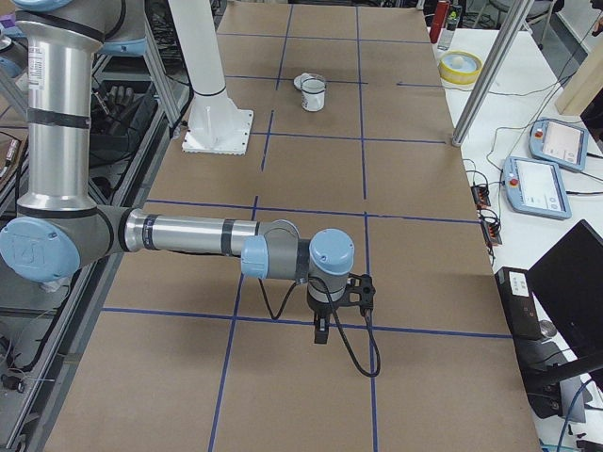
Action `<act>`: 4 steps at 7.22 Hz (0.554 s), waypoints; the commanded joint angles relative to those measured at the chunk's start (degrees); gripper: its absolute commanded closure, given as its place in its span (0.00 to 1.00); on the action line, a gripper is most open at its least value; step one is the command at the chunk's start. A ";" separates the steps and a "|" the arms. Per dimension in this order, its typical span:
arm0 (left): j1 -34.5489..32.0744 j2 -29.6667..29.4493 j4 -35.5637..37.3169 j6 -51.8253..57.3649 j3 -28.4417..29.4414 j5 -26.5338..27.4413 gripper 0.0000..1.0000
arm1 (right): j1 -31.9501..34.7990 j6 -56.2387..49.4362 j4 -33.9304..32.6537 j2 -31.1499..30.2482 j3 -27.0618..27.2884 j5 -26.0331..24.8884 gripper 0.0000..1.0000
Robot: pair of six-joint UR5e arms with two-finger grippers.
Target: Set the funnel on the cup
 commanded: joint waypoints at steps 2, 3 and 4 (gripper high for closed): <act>4.02 0.51 -2.19 -2.20 -1.23 -0.71 0.00 | 0.00 0.00 0.00 0.00 0.03 0.00 0.00; 4.02 0.51 -2.10 -2.20 -1.14 -0.71 0.00 | 0.00 0.00 0.00 0.00 0.03 0.00 0.00; 4.02 0.60 -2.10 -2.29 -1.14 -0.36 0.00 | 0.00 0.00 0.00 0.00 -0.06 0.00 0.00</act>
